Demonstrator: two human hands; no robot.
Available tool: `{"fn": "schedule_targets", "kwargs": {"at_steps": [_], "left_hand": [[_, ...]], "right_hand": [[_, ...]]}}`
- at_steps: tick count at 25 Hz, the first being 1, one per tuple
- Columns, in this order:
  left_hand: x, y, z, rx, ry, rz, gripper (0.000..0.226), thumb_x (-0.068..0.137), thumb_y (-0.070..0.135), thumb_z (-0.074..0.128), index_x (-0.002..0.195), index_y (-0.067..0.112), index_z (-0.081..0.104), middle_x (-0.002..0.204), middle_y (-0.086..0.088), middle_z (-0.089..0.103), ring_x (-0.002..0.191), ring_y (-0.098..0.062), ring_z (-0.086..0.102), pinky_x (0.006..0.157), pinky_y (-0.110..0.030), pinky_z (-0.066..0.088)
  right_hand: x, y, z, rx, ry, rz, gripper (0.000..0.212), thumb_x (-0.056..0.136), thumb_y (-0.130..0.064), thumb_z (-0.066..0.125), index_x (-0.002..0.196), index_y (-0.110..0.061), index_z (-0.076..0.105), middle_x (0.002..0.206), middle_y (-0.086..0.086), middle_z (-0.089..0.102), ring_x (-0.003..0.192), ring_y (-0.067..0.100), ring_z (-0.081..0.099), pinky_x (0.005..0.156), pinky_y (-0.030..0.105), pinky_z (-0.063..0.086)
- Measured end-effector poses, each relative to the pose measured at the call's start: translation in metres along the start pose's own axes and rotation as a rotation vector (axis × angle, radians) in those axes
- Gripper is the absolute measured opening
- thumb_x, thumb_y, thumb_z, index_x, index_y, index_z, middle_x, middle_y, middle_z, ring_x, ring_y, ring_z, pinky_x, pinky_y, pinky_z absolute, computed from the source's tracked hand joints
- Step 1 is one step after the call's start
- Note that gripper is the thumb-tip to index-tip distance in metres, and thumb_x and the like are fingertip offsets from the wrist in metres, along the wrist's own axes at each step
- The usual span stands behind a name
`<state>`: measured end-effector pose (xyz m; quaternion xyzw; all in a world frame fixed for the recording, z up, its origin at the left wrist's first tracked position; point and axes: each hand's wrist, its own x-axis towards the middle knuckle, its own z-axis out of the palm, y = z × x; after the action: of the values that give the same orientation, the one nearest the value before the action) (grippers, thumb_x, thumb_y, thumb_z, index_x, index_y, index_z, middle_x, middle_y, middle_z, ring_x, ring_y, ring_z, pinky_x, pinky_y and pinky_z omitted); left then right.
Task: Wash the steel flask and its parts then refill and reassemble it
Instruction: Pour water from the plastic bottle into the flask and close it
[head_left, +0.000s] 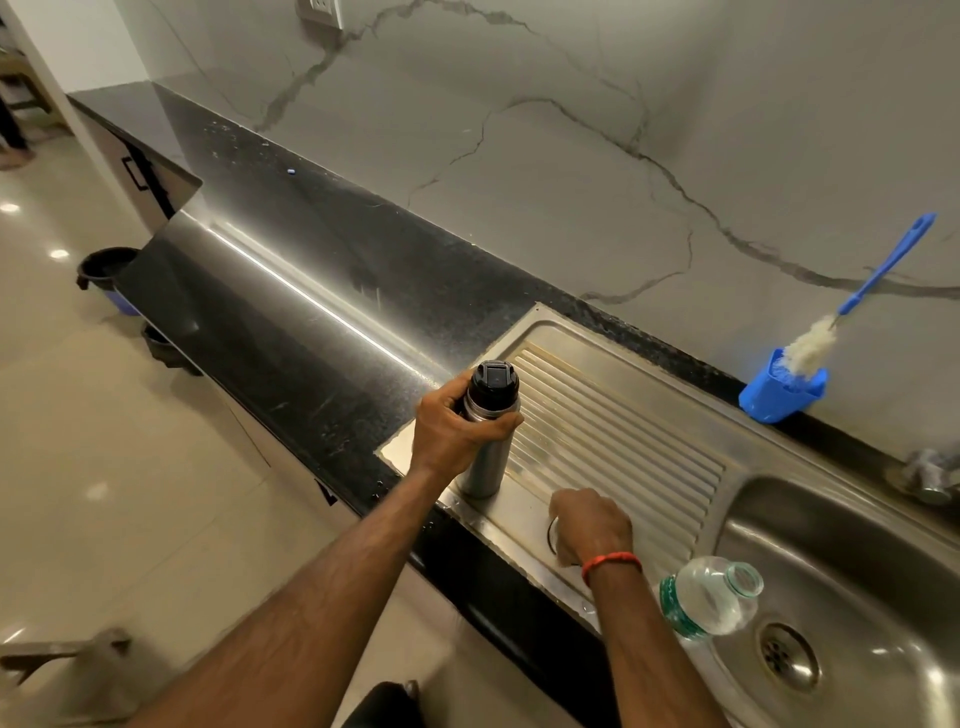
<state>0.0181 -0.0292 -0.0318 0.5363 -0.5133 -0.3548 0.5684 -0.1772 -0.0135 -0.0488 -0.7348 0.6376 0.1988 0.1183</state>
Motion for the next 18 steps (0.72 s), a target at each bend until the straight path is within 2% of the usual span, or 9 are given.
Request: {"fn": "schedule_targets", "kwargs": {"at_steps": [2, 4, 6, 9, 13, 16, 18], "left_hand": [[-0.002, -0.001, 0.000, -0.011, 0.001, 0.003, 0.064, 0.063, 0.044, 0.090, 0.119, 0.024, 0.068, 0.108, 0.009, 0.075, 0.103, -0.009, 0.071, 0.087, -0.029, 0.060], [-0.004, 0.001, 0.000, -0.008, 0.005, 0.004, 0.066, 0.061, 0.050, 0.088, 0.120, 0.026, 0.067, 0.109, 0.011, 0.074, 0.104, -0.008, 0.070, 0.086, -0.027, 0.060], [-0.003, 0.003, -0.001, -0.018, -0.009, 0.005, 0.065, 0.061, 0.049, 0.088, 0.119, 0.027, 0.067, 0.110, 0.010, 0.074, 0.104, -0.007, 0.070, 0.087, -0.028, 0.060], [-0.001, 0.004, -0.004, -0.007, -0.036, 0.025, 0.063, 0.060, 0.045, 0.092, 0.116, 0.033, 0.067, 0.108, 0.011, 0.075, 0.103, -0.009, 0.071, 0.088, -0.032, 0.061], [0.001, -0.003, -0.010, 0.045, -0.073, 0.066, 0.074, 0.059, 0.033, 0.098, 0.124, 0.025, 0.065, 0.110, 0.007, 0.075, 0.101, -0.010, 0.073, 0.086, -0.039, 0.062], [0.004, -0.005, -0.011, 0.072, -0.066, 0.074, 0.079, 0.056, 0.042, 0.099, 0.124, 0.027, 0.060, 0.108, 0.009, 0.074, 0.097, -0.008, 0.073, 0.082, -0.037, 0.063], [0.004, -0.006, -0.012, 0.078, -0.063, 0.076, 0.087, 0.056, 0.051, 0.096, 0.128, 0.033, 0.052, 0.109, 0.015, 0.071, 0.098, -0.004, 0.072, 0.082, -0.028, 0.062]], "right_hand": [[-0.002, 0.004, -0.018, 0.108, 0.017, -0.009, 0.038, 0.089, -0.019, 0.066, 0.126, -0.025, 0.062, 0.122, 0.004, 0.066, 0.112, 0.026, 0.063, 0.094, 0.038, 0.054], [-0.008, 0.008, -0.055, 0.262, 0.041, -0.031, 0.047, 0.086, -0.024, 0.072, 0.130, -0.029, 0.057, 0.125, 0.004, 0.065, 0.112, 0.026, 0.062, 0.097, 0.040, 0.052], [-0.017, 0.009, -0.102, 0.391, 0.090, -0.074, 0.058, 0.081, -0.027, 0.079, 0.132, -0.030, 0.051, 0.124, 0.004, 0.062, 0.110, 0.025, 0.061, 0.096, 0.041, 0.053], [-0.036, 0.007, -0.167, 0.458, 0.203, -0.208, 0.061, 0.075, -0.022, 0.085, 0.126, -0.030, 0.053, 0.119, 0.002, 0.059, 0.102, 0.019, 0.061, 0.089, 0.039, 0.057], [-0.047, -0.018, -0.211, 0.344, 0.302, -0.476, 0.061, 0.071, -0.010, 0.086, 0.123, -0.030, 0.061, 0.118, -0.003, 0.057, 0.103, 0.014, 0.058, 0.089, 0.032, 0.055], [-0.036, -0.046, -0.212, 0.219, 0.261, -0.596, 0.056, 0.071, -0.004, 0.085, 0.117, -0.029, 0.066, 0.119, -0.003, 0.061, 0.107, 0.016, 0.059, 0.092, 0.033, 0.056], [-0.028, -0.059, -0.207, 0.184, 0.231, -0.598, 0.054, 0.072, -0.001, 0.084, 0.117, -0.026, 0.068, 0.118, -0.001, 0.064, 0.106, 0.018, 0.062, 0.093, 0.035, 0.056]]}}
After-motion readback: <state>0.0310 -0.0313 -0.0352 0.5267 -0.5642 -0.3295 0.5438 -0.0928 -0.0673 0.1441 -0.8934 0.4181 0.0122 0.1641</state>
